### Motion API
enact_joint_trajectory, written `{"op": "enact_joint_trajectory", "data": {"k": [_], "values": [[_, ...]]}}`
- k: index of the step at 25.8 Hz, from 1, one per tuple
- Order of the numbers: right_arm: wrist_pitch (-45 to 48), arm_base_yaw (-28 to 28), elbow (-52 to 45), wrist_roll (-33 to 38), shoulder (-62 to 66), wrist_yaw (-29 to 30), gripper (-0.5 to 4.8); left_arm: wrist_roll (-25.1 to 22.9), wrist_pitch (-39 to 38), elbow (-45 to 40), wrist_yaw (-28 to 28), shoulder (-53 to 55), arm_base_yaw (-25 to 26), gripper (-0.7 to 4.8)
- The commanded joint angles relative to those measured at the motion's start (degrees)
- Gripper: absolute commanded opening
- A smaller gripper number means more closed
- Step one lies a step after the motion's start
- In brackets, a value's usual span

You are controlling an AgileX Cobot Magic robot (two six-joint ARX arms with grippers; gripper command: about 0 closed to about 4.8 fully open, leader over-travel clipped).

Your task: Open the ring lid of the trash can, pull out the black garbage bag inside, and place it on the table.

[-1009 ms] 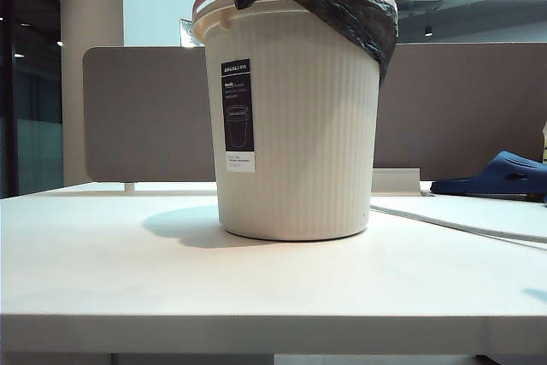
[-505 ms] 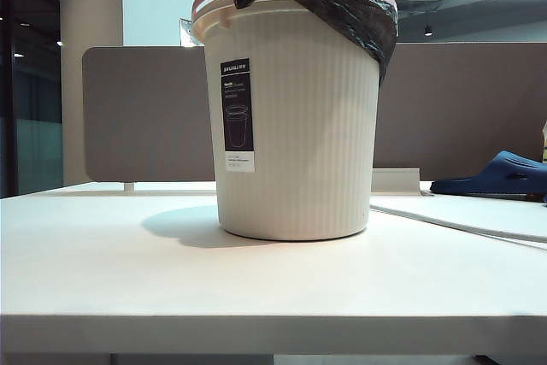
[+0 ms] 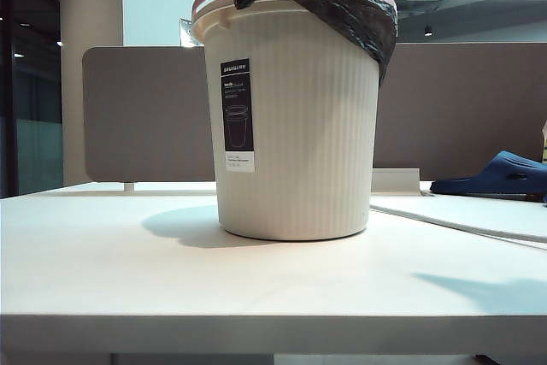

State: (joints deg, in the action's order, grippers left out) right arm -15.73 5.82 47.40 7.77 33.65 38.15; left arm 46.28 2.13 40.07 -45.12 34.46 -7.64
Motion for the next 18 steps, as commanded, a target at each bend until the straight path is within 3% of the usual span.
{"op": "enact_joint_trajectory", "data": {"k": [1,2,3,5,7,11,13,18], "values": [[-0.20,6.25,4.52,-6.78,6.47,-5.70,-0.02,-3.78,1.07,4.59,1.09,7.52,-3.37,0.62],[-1.05,8.07,5.62,-8.68,7.93,-8.02,-0.02,-3.85,1.05,5.46,2.60,9.33,-4.94,0.62],[-2.95,12.79,7.91,-12.55,11.21,-14.08,-0.02,-3.78,1.22,6.43,5.95,12.22,-8.09,0.72],[-4.20,20.35,10.58,-16.06,15.41,-22.36,-0.01,-2.03,2.60,6.82,12.50,17.07,-14.49,1.57],[-3.96,27.04,12.41,-19.47,19.21,-29.92,-0.01,-1.07,5.33,6.82,16.92,21.11,-18.67,1.61],[-2.82,36.83,14.38,-23.17,25.40,-42.45,-0.01,6.49,13.11,6.82,20.24,27.08,-20.17,1.66],[-1.90,38.86,14.40,-23.96,27.12,-43.41,-0.01,7.54,14.40,6.82,22.23,28.50,-20.15,2.18],[1.05,40.04,14.40,-24.59,28.20,-44.70,-0.01,7.06,14.32,6.82,24.98,28.83,-20.15,2.20]]}}
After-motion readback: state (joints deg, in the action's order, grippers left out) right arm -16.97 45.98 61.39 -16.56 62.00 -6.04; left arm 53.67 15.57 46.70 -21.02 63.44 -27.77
